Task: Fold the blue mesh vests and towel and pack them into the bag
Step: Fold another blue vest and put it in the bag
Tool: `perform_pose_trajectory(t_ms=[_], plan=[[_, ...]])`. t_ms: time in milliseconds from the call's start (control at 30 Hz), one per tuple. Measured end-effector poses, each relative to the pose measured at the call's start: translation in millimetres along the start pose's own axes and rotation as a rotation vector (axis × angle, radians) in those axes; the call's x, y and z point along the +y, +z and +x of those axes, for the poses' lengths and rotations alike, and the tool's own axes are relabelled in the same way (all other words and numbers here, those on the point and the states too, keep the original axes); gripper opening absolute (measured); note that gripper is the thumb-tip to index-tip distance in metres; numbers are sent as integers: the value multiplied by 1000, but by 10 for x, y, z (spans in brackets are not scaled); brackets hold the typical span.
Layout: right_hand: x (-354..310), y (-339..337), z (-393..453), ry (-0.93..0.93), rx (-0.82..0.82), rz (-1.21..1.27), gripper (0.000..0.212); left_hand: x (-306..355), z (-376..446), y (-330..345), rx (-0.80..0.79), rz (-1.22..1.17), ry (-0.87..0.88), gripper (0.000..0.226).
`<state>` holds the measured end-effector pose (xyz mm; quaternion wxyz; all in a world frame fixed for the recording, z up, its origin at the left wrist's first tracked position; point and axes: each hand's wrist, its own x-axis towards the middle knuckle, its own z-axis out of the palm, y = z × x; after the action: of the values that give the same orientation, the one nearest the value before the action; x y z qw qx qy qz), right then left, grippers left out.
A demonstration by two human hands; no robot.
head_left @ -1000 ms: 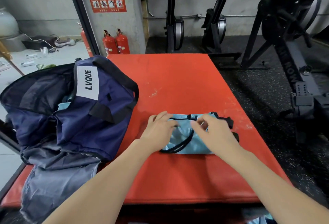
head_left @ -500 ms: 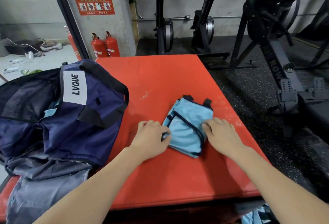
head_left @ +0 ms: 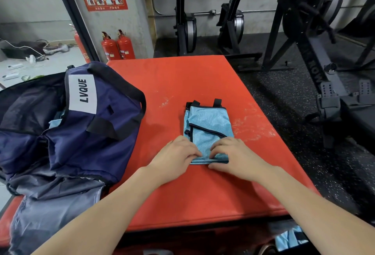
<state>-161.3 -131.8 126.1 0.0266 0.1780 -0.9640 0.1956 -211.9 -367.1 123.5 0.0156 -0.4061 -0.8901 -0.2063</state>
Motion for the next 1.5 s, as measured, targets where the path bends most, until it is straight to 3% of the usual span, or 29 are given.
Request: perform_pose_trajectory(t_ms=[100,200,300,433,533,667,867,1033,1167,1267,1400,1500], plan=[[-13,20,33,-12,47,27,17,-3,-15,-9,-27,-17,-28,29],[-30,27,66,16,44,123,19,24,-15,-25,-41,31,-51,52],[-77,-22,62,59,96,182,10,53,15,2,50,35,-50,29],[-87,-106,-26,138,63,15,35,92,77,-57,166,-81,-107,11],[-46,-215,-51,227,50,38,28,169,59,-124,183,-167,-136,10],[-14,-358,-92,293,152,263,14,284,32,-176,223,-305,-209,8],[-20,-446,-44,352,189,544,16,420,82,-216,296,-469,-325,7],[-1,-295,98,365,293,522,11,327,137,-170,357,-396,-441,5],[92,-158,192,404,280,374,8,194,174,-120,265,-249,-523,3],[130,-107,235,434,229,283,13,154,181,-93,224,-110,-462,7],[120,-145,269,460,186,287,17,152,191,-132,160,-31,-228,27],[103,-141,259,481,192,269,18,171,194,-108,53,-68,-156,22]])
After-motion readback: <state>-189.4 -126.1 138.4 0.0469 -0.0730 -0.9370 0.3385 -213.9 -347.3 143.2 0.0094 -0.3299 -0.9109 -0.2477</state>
